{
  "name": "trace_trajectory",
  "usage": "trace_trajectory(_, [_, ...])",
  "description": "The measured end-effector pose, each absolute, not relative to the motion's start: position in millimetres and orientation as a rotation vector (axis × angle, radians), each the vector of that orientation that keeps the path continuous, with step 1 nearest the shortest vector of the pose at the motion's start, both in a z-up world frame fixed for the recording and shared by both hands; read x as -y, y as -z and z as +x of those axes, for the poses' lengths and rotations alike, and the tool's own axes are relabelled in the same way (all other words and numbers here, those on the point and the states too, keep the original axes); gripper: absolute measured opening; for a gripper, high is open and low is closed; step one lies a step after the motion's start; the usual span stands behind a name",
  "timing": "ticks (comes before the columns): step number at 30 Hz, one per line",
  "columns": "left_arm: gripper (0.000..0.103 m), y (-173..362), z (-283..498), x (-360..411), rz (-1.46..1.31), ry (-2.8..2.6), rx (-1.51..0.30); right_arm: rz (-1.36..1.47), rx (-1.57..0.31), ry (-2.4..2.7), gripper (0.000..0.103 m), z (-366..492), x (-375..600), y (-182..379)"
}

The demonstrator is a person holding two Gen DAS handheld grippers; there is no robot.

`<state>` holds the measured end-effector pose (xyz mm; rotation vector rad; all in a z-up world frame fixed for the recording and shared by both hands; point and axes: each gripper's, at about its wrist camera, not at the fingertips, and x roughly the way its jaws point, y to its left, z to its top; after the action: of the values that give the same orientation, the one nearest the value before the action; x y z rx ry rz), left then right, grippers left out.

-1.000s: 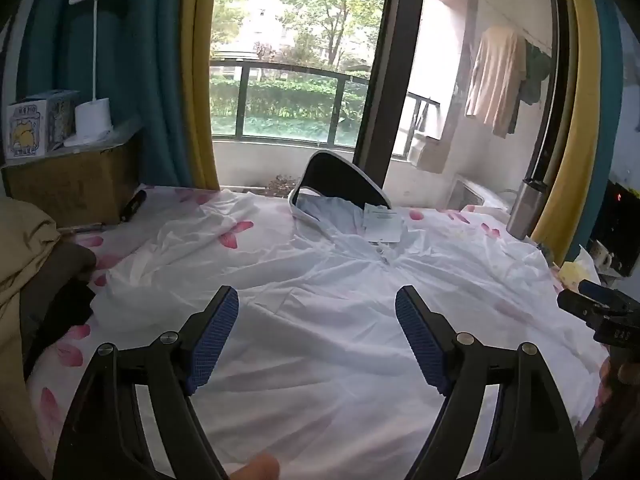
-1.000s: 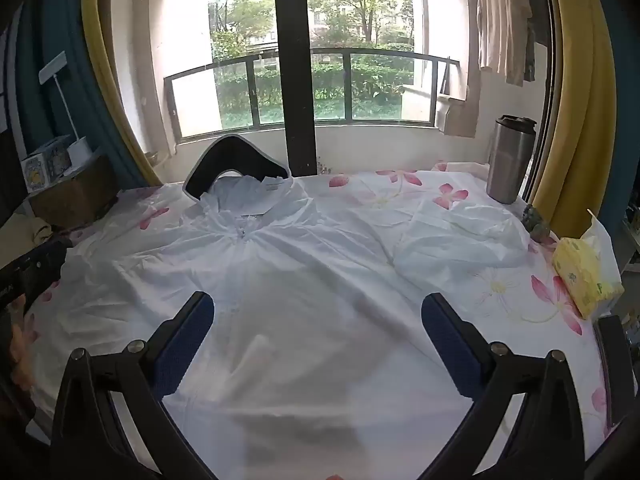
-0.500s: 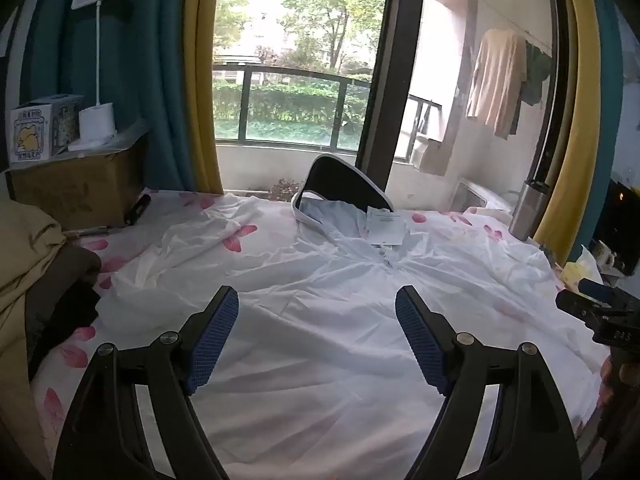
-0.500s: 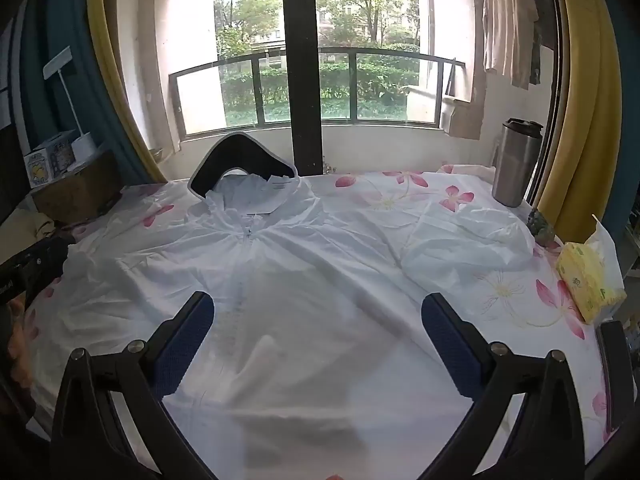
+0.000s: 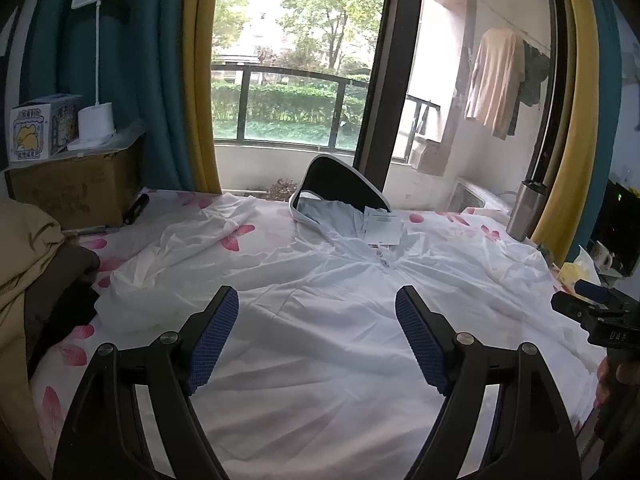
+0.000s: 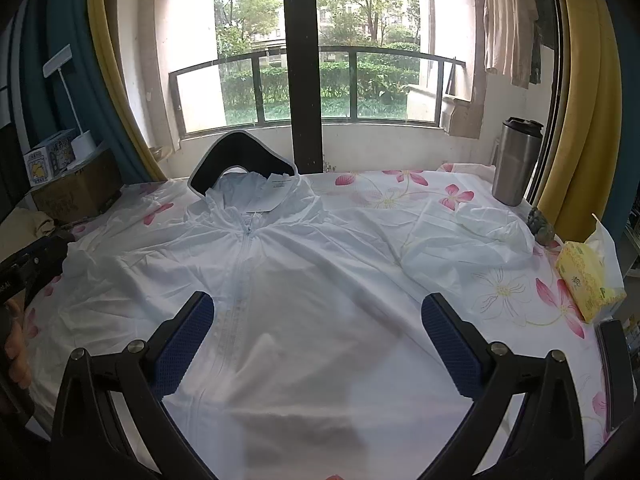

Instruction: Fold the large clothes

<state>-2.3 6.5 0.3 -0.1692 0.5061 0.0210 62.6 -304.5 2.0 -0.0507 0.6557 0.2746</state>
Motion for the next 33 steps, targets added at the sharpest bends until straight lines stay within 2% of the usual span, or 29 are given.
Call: trace_trajectory(33, [0.083, 0.3, -4.3, -6.5, -0.182, -0.008, -0.51, -0.055, -0.662, -0.275, 0.102, 62.3, 302.5, -0.7])
